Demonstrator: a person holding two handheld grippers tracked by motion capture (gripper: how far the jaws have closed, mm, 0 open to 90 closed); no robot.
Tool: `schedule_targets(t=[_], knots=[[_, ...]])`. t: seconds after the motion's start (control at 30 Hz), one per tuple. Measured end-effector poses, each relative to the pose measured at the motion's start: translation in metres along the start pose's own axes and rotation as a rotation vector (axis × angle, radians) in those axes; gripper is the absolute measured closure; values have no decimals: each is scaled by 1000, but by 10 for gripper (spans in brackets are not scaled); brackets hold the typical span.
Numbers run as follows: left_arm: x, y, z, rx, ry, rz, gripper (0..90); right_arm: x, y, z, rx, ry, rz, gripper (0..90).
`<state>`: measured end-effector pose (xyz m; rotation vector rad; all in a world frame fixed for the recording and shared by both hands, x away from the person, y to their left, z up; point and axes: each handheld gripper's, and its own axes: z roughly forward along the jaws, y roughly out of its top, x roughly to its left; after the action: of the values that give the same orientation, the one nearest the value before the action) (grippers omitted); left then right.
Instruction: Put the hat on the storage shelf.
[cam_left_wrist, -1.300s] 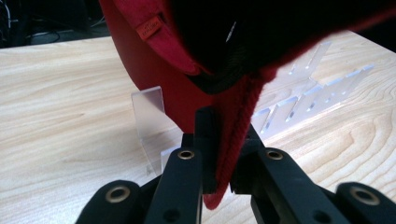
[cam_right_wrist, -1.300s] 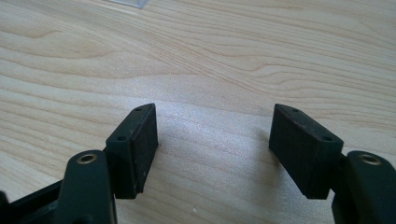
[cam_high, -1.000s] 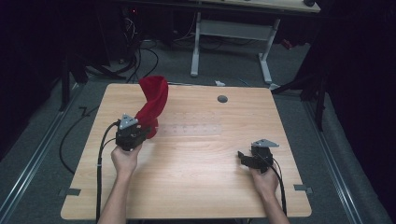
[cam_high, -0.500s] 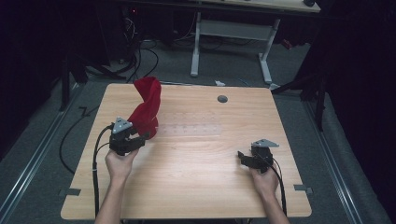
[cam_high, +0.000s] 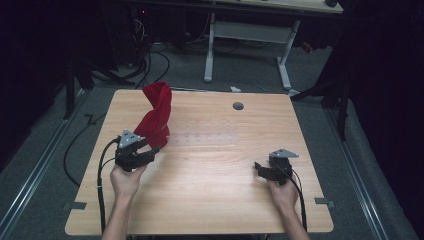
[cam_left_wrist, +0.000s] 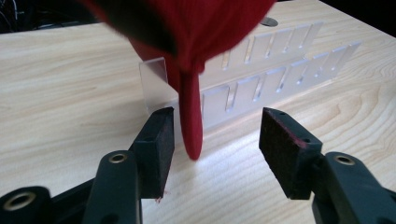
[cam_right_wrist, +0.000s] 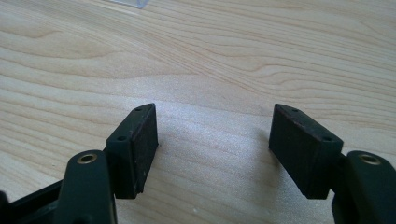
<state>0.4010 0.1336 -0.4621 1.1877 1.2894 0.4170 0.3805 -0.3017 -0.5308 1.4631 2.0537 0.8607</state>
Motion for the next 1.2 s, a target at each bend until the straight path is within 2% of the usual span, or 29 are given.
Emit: schedule_targets(t=[0.4, 0.63, 0.7, 0.9, 1.2], knots=[[2, -10, -25, -4, -11, -25, 453, 0, 0, 0, 0, 0, -1, 329], [1, -19, -33, 6, -26, -46, 446, 0, 0, 0, 0, -1, 0, 329], [0, -22, -34, 15, -37, -56, 443, 0, 0, 0, 0, -1, 0, 328], [-5, -37, -34, 62, -49, -39, 434, 0, 0, 0, 1, -1, 0, 328], [-14, -56, -26, 104, -61, -26, 419, 0, 0, 0, 1, -1, 0, 327]])
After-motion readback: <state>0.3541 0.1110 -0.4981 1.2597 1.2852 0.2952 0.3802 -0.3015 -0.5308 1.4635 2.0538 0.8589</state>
